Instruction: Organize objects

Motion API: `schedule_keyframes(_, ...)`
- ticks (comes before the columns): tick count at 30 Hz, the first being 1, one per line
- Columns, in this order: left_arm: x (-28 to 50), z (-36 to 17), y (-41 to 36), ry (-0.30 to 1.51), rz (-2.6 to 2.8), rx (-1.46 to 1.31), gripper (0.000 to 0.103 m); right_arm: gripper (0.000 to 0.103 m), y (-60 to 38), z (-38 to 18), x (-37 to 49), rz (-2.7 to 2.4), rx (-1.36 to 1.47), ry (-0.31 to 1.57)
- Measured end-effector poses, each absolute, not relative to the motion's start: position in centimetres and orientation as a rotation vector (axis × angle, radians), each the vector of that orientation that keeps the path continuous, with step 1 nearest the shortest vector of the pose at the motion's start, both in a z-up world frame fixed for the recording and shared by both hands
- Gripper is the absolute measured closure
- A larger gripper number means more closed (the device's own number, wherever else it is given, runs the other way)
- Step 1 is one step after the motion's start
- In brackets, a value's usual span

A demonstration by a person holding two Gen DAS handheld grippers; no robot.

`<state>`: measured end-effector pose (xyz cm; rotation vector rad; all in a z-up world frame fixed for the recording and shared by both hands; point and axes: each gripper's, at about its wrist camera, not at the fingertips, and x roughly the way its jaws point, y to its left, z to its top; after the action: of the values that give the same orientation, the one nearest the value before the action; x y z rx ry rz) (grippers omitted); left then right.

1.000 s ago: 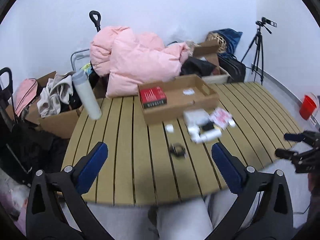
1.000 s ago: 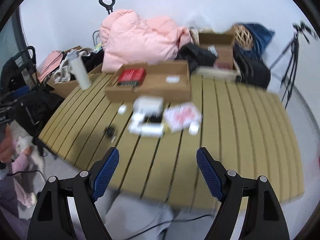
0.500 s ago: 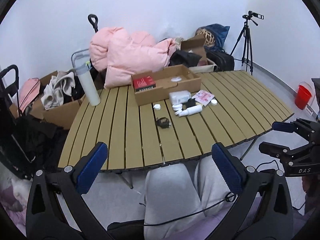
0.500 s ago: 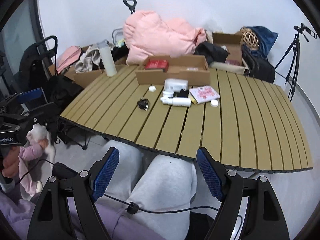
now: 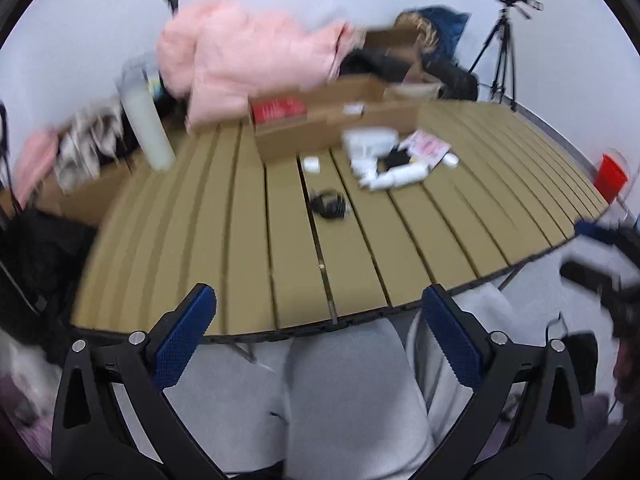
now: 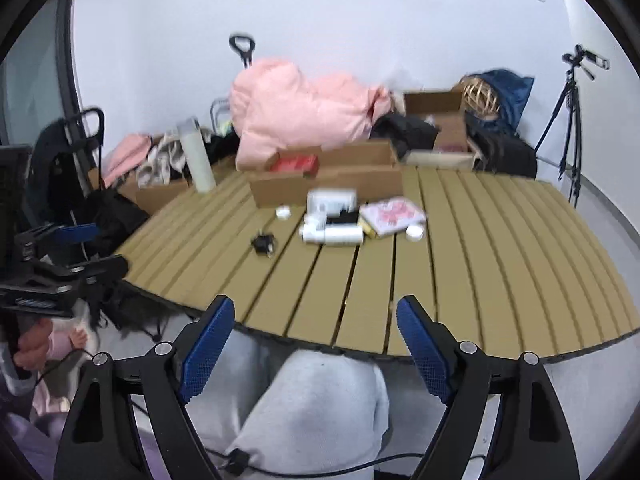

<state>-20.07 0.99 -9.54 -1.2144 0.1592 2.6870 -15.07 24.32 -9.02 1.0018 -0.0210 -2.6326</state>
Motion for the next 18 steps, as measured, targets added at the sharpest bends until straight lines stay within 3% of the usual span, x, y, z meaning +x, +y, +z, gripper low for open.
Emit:
schedule_keyframes(3, -24.3, -11.7, 0.5, -0.084, 2.570, -1.260, 0.002, 0.017, 24.7, -11.0, -17.8, -2.573, 1.101, -0.065)
schedule_keyframes(5, -27.5, -12.9, 0.7, -0.161, 2.567, -1.312, 0.011, 0.017, 25.7, -11.5, -20.0, -2.629, 1.141, -0.090)
schedule_keyframes(8, -31.3, -14.2, 1.9, -0.134, 2.613, -1.370, 0.020, 0.018, 27.1, -12.3, -24.0, -2.673, 1.226, -0.094)
schedule_keyframes(12, -34.6, -15.8, 3.6, -0.110, 2.629, -1.387, 0.021, 0.042, 29.4, -14.1, -30.0, -2.654, 1.308, -0.118)
schedule_keyframes(15, -36.5, -17.2, 4.6, -0.064, 2.631, -1.409, 0.022, 0.042, 30.8, -15.7, -33.8, -2.665, 1.314, -0.112)
schedule_keyframes(18, -37.7, -18.6, 4.8, -0.033, 2.627, -1.480, 0.037, 0.042, 31.5, -17.2, -37.6, -2.652, 1.328, -0.108)
